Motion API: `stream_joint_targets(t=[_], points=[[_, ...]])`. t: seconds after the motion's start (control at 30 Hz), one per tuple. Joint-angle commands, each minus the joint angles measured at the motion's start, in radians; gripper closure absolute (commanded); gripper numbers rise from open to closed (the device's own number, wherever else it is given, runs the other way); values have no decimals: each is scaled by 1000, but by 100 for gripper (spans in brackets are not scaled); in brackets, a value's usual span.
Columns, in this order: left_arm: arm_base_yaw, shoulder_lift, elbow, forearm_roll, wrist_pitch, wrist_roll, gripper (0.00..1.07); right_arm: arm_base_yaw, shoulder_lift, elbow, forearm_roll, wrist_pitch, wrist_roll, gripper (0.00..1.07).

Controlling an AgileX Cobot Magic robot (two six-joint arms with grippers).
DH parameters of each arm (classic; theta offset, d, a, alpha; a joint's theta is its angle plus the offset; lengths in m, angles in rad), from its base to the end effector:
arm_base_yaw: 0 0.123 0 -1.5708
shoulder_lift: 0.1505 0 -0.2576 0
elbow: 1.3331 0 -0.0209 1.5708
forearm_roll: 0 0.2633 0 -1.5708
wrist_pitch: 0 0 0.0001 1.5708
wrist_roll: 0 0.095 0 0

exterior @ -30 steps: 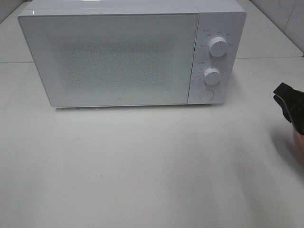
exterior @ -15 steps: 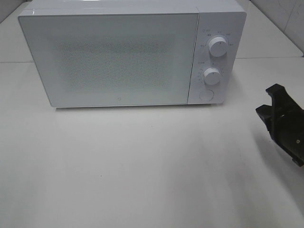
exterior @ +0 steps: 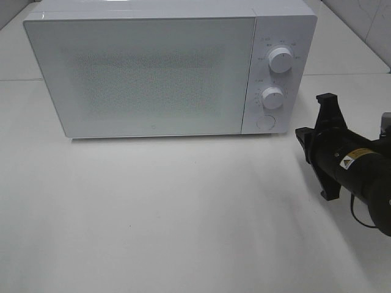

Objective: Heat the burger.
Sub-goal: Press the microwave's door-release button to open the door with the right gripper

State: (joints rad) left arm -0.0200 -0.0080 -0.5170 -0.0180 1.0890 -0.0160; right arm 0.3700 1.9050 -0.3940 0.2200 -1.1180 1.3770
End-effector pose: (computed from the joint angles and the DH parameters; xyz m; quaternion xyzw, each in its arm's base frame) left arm 0.0328 -0.0022 0.2843 0.0023 0.8541 -0.0183 0.5199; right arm 0.2564 0.0795 0.0645 0.4718 0.6553 0.4175 0.4166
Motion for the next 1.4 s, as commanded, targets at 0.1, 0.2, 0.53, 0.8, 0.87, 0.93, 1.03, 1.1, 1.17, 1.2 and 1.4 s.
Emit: stream_joint_targets(t=[0.1, 0.2, 0.53, 0.8, 0.87, 0.93, 1.03, 1.1, 1.17, 1.2, 1.4], points=[[-7, -11, 0, 1, -18, -1, 6, 0, 22, -62, -13, 41, 25, 107], [-7, -11, 0, 1, -18, -1, 6, 0, 43, -104, -12, 63, 28, 107], [-7, -11, 0, 1, -18, -1, 6, 0, 138, -218, -73, 110, 91, 107], [-7, -11, 0, 1, -18, -1, 6, 0, 187, -260, -82, 115, 96, 107], [-7, -11, 0, 1, -18, -1, 6, 0, 193, -274, -83, 118, 94, 107], [-7, -11, 0, 1, -18, -1, 6, 0, 193, -279, -82, 120, 90, 107], [-7, -11, 0, 1, -18, -1, 6, 0, 198, -288, -75, 126, 68, 107], [-7, -11, 0, 1, -18, -1, 6, 0, 208, -296, -80, 125, 68, 107], [-7, -11, 0, 1, -18, -1, 6, 0, 214, -300, -83, 123, 70, 107], [-7, -11, 0, 1, -18, -1, 6, 0, 220, -304, -83, 123, 72, 107], [-7, -11, 0, 1, -18, -2, 6, 0, 221, -307, -73, 114, 64, 107]])
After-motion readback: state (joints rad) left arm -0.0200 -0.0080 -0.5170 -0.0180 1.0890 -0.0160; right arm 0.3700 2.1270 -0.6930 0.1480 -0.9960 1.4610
